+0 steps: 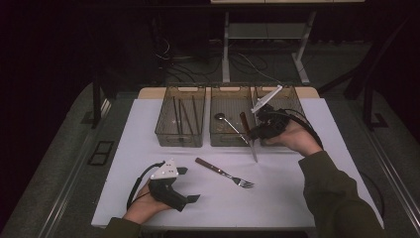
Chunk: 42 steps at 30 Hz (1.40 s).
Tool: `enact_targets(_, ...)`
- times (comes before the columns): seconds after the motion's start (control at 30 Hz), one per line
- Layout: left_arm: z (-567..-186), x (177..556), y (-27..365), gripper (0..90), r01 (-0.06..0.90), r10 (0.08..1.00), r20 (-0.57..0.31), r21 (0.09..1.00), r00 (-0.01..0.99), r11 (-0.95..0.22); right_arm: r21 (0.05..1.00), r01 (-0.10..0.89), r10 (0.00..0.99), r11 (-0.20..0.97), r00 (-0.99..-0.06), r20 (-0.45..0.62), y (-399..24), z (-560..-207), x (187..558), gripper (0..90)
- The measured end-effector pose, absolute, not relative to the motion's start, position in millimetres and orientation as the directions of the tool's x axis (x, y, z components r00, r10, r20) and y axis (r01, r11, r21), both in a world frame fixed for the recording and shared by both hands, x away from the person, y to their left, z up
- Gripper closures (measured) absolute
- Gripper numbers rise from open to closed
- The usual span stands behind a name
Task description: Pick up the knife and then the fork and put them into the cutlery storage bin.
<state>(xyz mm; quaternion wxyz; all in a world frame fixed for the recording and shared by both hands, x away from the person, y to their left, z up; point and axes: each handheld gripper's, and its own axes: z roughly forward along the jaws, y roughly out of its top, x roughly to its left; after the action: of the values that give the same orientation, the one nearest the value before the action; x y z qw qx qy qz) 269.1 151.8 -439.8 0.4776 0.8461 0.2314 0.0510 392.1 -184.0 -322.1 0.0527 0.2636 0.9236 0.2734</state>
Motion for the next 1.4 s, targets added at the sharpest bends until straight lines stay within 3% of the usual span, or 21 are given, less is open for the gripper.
enact_targets(0.93,-440,269,151,0.0,0.343,0.436,-0.137,0.83,0.889,-0.44,0.62,0.465,0.527,0.632,-0.844,0.096,-214,-319,383,77.0)
enact_targets(1.4,-440,269,151,0.0,0.341,0.436,-0.135,0.831,0.89,-0.44,0.684,0.456,0.572,0.57,-0.818,0.069,-241,-285,382,77.0)
